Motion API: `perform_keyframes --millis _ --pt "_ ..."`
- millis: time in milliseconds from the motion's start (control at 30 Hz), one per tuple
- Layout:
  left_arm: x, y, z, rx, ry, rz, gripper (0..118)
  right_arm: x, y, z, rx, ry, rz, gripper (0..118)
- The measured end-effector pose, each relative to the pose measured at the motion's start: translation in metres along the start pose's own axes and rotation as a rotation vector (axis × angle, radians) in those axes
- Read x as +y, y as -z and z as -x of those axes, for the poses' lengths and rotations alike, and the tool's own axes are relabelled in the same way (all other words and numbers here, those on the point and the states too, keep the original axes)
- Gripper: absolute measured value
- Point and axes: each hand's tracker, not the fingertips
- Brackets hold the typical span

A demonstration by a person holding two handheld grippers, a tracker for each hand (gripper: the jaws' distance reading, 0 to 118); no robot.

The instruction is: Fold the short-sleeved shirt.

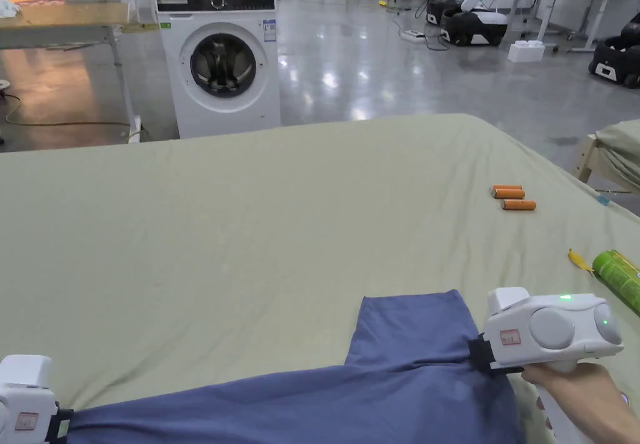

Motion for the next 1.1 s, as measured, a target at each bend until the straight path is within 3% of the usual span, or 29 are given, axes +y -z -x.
perform_keyframes --millis 100,167,300,433,533,800,1100 --pt "0.008 -0.019 0.019 -0.038 -0.074 -0.022 0 -0.001 -0.022 -0.009 0.044 0.088 -0.068 2" --pt "0.0 -0.058 0.035 -0.081 -0.128 -0.143 0 -0.002 -0.05 -0.016 0.138 0.125 -0.154 2" --pt "-0.02 -0.155 0.081 -0.218 -0.249 -0.369 0 0.005 -0.121 -0.017 0.181 0.065 -0.31 2" --pt "-0.039 -0.247 0.103 -0.216 -0.246 -0.573 0 0.024 -0.195 -0.015 0.199 0.04 -0.487 2" --pt "-0.043 -0.31 0.114 -0.196 -0.245 -0.706 0 0.044 -0.248 -0.008 0.243 0.066 -0.605 2" --pt "-0.031 -0.427 0.125 -0.087 -0.201 -1.011 0 0.115 -0.353 0.028 0.213 -0.006 -0.853 2" --pt "0.046 -0.459 0.131 0.072 -0.174 -1.095 0 0.205 -0.41 0.07 0.139 -0.03 -0.982 2"
